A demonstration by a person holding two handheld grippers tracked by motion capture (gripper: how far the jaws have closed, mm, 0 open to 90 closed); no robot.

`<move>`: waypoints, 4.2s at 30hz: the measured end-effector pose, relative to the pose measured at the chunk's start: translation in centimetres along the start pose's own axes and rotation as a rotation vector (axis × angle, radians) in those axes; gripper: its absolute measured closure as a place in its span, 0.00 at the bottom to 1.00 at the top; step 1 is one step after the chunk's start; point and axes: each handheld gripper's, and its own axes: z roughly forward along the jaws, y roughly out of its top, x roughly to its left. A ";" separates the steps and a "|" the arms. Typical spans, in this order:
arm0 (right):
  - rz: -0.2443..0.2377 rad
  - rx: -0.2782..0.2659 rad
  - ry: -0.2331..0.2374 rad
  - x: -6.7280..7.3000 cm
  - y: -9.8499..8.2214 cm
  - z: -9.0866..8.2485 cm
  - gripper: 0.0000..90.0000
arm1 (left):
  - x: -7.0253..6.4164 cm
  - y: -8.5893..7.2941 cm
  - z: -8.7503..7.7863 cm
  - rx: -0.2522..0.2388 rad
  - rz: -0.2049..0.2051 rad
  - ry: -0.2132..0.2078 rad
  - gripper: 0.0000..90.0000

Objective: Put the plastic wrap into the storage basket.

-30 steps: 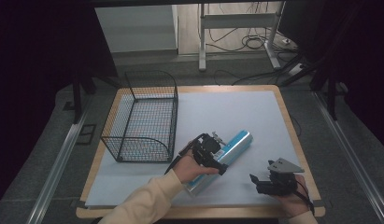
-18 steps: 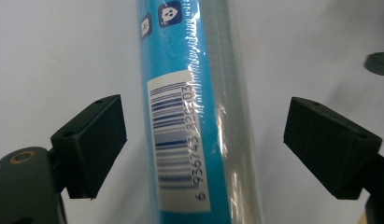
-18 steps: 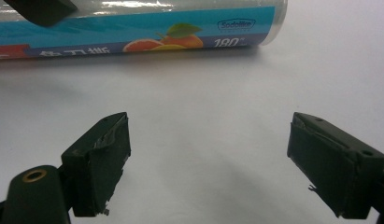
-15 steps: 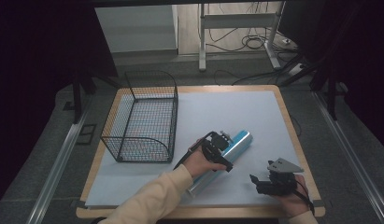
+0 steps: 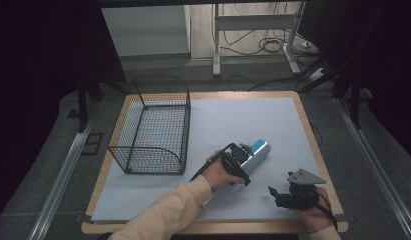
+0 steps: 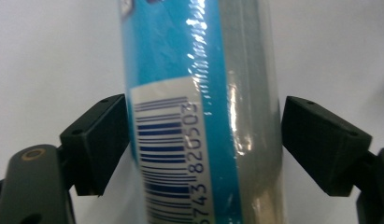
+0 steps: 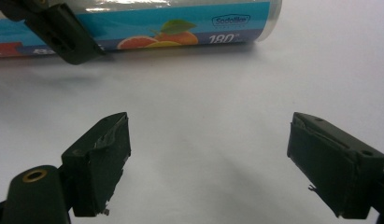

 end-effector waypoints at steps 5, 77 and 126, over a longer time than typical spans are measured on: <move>-0.005 0.007 0.001 0.1 0.0 0.1 0.16 | 0.0 -0.1 0.1 0.004 0.002 0.020 0.32; -0.006 -0.045 0.022 0.0 0.3 -0.6 0.16 | 3.8 2.9 -9.5 -0.032 0.042 0.004 0.35; -0.007 -0.042 0.013 -0.2 0.2 -0.6 0.16 | 6.9 4.2 -13.0 -0.071 0.008 0.061 0.35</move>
